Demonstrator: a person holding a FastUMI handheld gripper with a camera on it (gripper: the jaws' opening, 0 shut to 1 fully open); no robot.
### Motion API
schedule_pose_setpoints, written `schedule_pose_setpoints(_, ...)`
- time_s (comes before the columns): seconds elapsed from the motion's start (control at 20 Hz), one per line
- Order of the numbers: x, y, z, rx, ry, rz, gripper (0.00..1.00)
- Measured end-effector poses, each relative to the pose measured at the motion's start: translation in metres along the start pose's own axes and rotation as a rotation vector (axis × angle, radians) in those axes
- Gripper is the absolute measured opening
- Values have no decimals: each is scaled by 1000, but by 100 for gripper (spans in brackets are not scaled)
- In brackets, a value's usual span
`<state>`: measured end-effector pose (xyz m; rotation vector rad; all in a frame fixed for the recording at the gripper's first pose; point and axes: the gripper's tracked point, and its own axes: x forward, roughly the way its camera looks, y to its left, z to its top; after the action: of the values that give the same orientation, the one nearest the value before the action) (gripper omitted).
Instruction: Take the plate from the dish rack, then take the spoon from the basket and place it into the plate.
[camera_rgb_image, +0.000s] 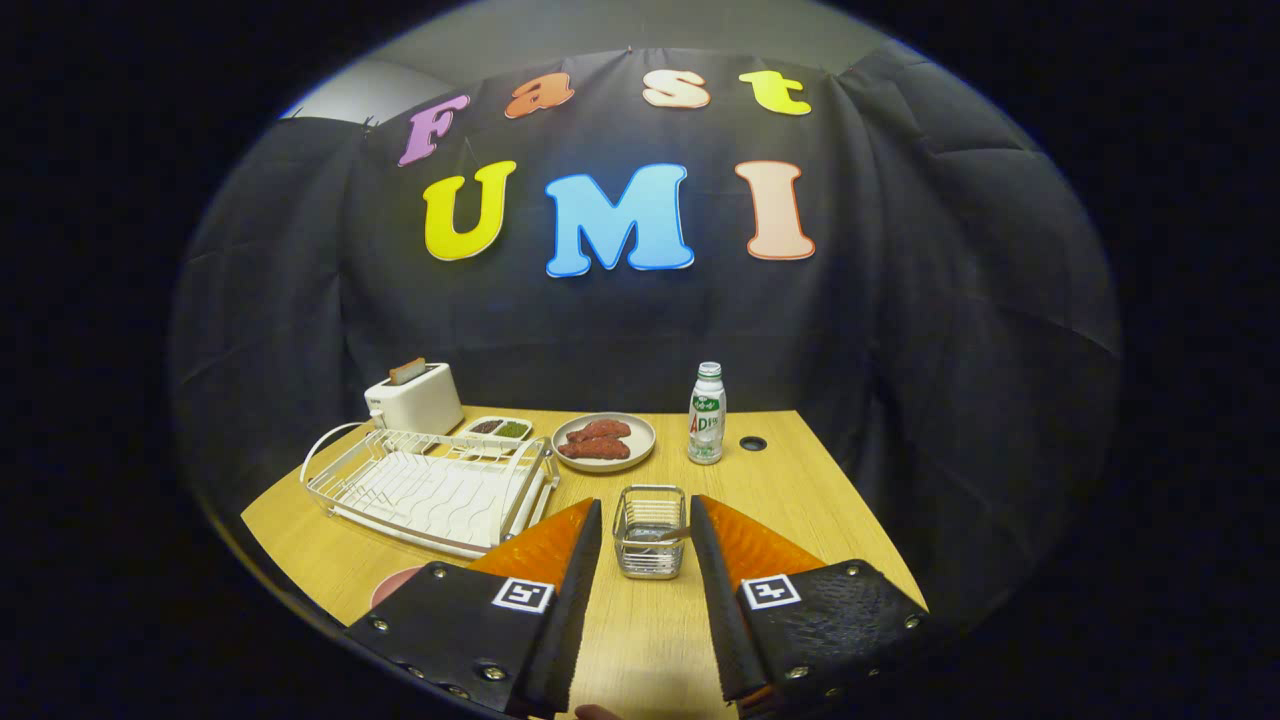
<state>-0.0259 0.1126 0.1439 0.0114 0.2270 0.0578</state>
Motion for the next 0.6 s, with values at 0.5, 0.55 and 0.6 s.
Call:
schedule_pose_setpoints(0.5,43,-51,-13,69,-133,32,55)
schedule_pose_setpoints(0.55,49,-54,-16,66,-133,36,55)
schedule_pose_setpoints(0.6,53,-55,-18,67,-132,39,55)
